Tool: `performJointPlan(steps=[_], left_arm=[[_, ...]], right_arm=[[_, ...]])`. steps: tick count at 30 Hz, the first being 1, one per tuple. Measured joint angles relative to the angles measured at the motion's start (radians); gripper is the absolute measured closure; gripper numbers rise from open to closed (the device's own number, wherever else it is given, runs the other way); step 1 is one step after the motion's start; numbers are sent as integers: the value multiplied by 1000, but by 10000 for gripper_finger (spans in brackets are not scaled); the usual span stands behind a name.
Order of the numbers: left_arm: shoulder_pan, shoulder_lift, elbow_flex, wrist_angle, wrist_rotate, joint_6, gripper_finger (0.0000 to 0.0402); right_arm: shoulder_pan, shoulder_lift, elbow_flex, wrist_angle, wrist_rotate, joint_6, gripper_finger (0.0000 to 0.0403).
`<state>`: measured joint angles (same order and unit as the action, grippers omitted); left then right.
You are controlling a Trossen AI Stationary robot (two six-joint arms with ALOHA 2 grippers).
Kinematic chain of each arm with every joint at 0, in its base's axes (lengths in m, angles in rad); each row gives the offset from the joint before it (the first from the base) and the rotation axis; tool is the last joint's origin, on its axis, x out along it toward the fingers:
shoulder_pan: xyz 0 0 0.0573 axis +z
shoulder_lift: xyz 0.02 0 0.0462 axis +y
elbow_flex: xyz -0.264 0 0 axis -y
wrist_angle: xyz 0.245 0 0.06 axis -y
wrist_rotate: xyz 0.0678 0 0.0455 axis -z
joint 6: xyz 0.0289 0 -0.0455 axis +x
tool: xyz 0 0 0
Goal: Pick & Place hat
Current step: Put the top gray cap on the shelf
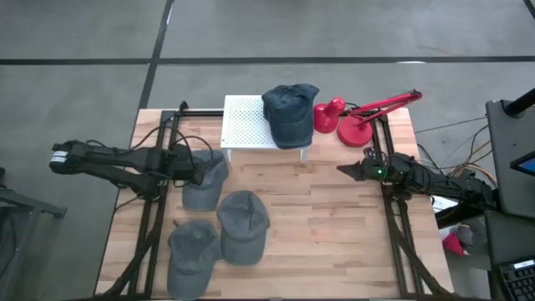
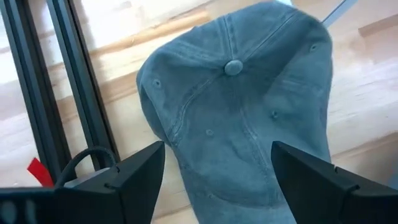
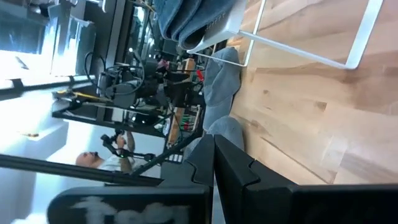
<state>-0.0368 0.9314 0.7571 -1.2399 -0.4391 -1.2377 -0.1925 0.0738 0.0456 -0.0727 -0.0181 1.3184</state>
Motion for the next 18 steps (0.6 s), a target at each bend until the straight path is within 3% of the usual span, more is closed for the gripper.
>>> performJointPlan(steps=[18], left_arm=[[4,0,-58,70,15,-37,103]], right_arm=[[0,1,-1,-4,3,-357,394]])
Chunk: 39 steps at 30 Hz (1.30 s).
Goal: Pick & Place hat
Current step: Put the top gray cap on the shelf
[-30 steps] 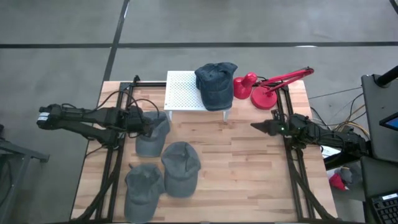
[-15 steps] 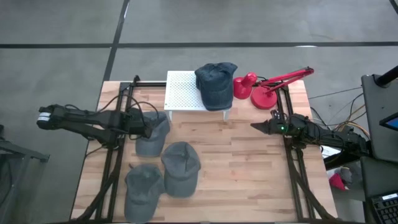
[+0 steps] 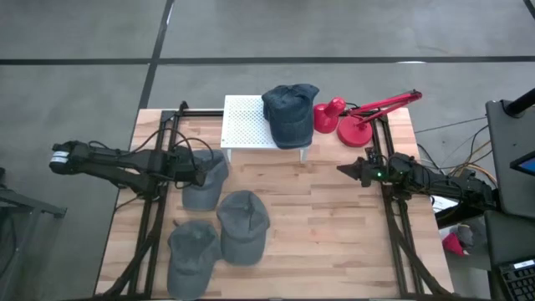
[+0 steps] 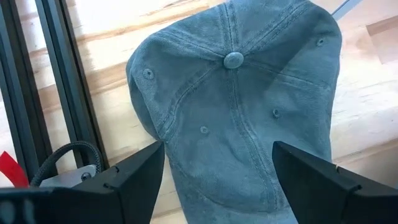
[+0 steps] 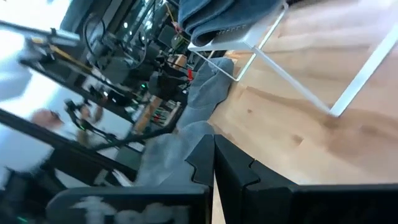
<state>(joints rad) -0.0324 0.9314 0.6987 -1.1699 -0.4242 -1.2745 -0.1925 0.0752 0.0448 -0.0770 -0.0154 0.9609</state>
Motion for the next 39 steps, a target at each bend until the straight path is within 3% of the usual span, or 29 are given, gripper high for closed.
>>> performJointPlan(steps=[12,19,26,39], left_arm=[[14,2,0,0,23,-10,103],[64,51,-25,1,14,-10,103],[183,72,-83,46,15,-12,103],[378,101,-175,204,118,100,103]], right_arm=[[0,12,0,-5,-1,-519,394],[0,12,0,-5,-1,-535,394],[0,12,0,-5,-1,-535,394],[0,12,0,-4,-2,-520,394]])
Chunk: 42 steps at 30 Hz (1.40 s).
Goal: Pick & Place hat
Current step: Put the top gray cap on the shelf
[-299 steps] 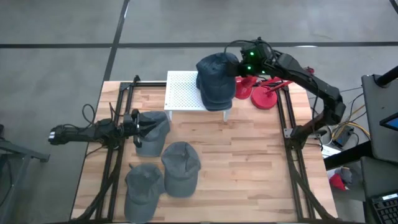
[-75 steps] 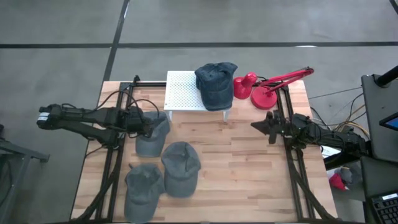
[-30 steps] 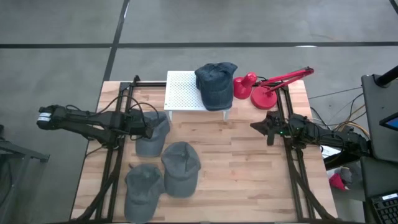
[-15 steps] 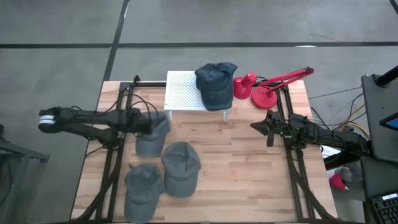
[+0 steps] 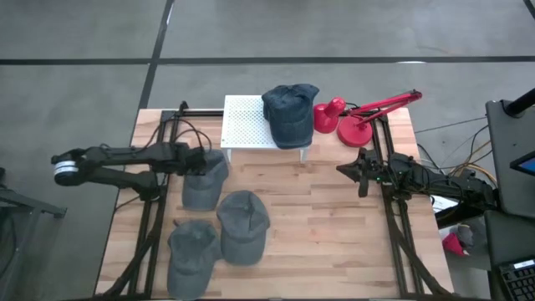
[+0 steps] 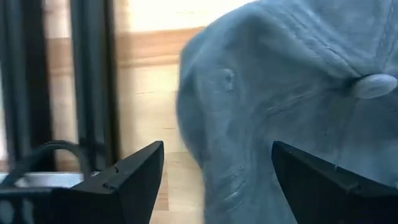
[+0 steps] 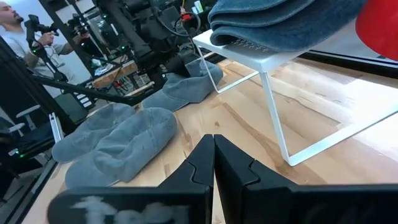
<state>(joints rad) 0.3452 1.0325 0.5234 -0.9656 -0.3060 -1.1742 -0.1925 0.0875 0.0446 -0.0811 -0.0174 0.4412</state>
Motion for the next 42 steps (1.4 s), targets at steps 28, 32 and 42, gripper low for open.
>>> performJointPlan(steps=[28,32,42], left_arm=[[5,52,-40,118,115,-14,392],[5,9,16,15,109,-32,396],[5,-48,234,-284,94,-57,400]], right_arm=[[0,0,0,0,0,3,394],[0,0,0,0,0,2,394],[0,0,0,0,1,1,394]])
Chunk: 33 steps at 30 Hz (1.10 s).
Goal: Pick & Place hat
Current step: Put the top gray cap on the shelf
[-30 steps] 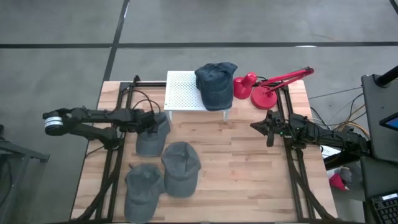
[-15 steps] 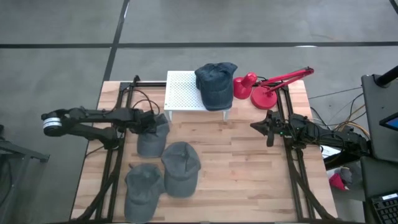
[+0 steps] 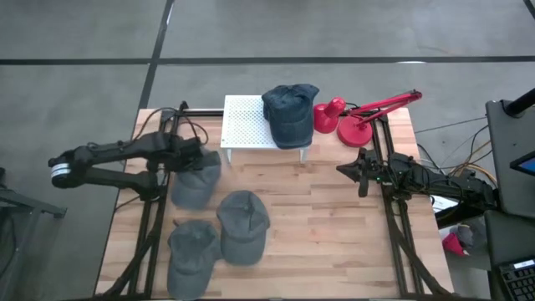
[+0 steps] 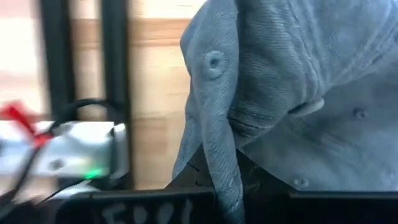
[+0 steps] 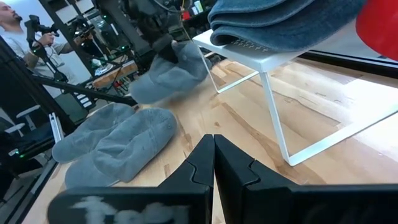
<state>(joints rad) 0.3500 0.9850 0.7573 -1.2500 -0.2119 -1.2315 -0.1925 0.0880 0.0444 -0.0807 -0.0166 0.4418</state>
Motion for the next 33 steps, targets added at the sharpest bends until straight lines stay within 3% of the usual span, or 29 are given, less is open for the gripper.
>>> performJointPlan(steps=[7,13,23,33], left_arm=[[0,1,228,-257,-17,0,401],[-5,0,425,-321,-72,22,401],[-6,19,702,-259,-175,37,401],[-2,89,725,-51,-218,23,401]], right_arm=[[0,1,0,0,0,0,394],[0,1,0,0,0,0,394],[0,1,0,0,0,0,394],[0,1,0,0,0,0,394]])
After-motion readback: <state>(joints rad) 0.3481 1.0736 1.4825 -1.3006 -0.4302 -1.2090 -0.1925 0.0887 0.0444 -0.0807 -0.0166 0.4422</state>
